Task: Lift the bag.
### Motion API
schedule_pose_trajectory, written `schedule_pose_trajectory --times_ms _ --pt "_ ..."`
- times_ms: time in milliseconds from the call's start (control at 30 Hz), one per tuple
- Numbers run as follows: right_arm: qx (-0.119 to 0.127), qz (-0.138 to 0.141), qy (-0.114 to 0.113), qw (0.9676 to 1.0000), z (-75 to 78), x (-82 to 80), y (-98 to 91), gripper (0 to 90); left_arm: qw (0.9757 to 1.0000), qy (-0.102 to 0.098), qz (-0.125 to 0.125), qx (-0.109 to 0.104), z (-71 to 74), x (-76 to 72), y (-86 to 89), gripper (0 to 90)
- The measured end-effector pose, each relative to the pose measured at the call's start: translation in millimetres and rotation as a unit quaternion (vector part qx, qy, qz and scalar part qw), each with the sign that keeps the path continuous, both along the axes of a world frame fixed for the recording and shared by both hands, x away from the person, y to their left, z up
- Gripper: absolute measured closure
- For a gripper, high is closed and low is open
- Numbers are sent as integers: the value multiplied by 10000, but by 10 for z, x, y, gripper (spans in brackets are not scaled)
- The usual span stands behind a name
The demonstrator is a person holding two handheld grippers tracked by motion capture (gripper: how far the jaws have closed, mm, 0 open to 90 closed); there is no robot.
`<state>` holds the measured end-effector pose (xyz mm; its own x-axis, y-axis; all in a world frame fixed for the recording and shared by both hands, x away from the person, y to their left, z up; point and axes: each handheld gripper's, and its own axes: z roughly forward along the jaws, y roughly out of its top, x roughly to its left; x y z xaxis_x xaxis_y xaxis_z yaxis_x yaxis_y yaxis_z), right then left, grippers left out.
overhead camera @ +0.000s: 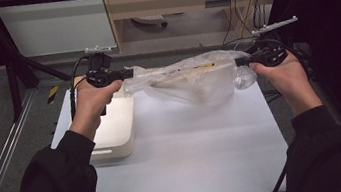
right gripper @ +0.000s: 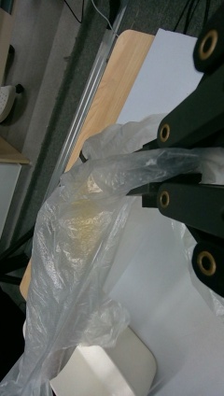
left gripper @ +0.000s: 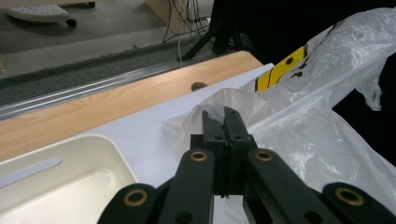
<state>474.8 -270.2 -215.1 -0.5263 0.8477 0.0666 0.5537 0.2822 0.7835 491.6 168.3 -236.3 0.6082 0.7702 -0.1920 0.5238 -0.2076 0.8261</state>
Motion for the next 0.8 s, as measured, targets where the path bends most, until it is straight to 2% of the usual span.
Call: schedule_pose_trajectory --times_ms 100,233,567,800 --pt "-1 32 45 10000 -64 -11 8 900 9999 8 -51 103 -64 -52 5 900" --pt "-18 80 128 9999 -176 -49 13 900 9998 96 -127 82 -186 -124 32 900" --pt "-35 181 345 9992 -466 -133 41 900 9996 115 -238 56 -434 -312 95 900" --pt "-57 244 436 9987 -641 -193 73 900 9994 218 -283 46 -638 -402 119 900"
